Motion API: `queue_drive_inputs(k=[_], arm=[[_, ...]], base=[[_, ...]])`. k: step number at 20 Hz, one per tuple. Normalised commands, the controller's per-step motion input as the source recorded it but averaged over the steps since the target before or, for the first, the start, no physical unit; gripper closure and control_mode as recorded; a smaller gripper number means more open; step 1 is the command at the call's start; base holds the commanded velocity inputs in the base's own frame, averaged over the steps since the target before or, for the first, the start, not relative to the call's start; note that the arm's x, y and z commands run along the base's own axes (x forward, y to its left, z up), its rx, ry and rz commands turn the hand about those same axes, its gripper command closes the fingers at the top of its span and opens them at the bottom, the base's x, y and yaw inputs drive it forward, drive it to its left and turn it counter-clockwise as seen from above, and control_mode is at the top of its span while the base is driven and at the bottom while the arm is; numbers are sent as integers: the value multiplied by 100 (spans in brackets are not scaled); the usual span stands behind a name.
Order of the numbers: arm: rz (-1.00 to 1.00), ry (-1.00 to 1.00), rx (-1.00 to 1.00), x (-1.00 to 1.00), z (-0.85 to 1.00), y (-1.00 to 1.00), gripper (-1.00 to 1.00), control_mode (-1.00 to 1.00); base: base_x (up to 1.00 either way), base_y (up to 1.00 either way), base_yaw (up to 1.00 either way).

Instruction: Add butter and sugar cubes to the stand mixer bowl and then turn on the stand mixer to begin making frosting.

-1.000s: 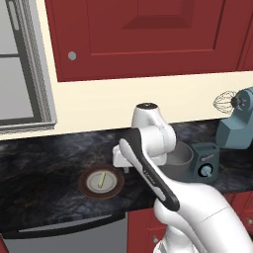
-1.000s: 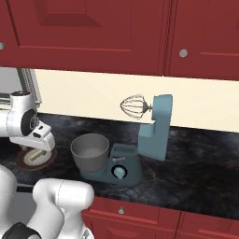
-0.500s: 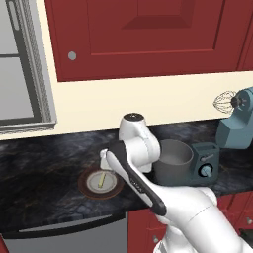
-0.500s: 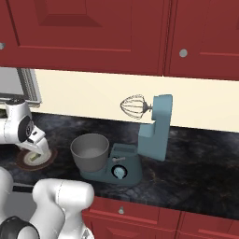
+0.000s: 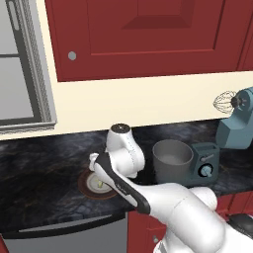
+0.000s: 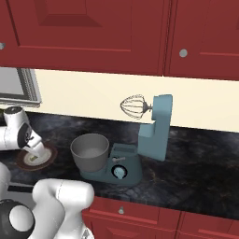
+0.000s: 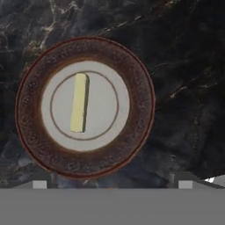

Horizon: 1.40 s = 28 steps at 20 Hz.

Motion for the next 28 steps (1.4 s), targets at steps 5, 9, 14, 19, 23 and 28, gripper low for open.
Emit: queue_drive_inputs(k=[5,9,14,19,23,28], arm=[[-7,2,-5,42,-32,37,-100,-100],[-1,4,0,31,-31,16,-100,-100],[0,4,0,19,-25,3,-100,-100],[0,2,0,18,-27,0,-100,-100],[0,4,0,22,-25,7,-100,-100],[-1,5,-2,19,-24,12,-100,-100]], base=[[0,0,0],[0,0,0],[0,0,0],[0,0,0],[0,0,0],[0,0,0]])
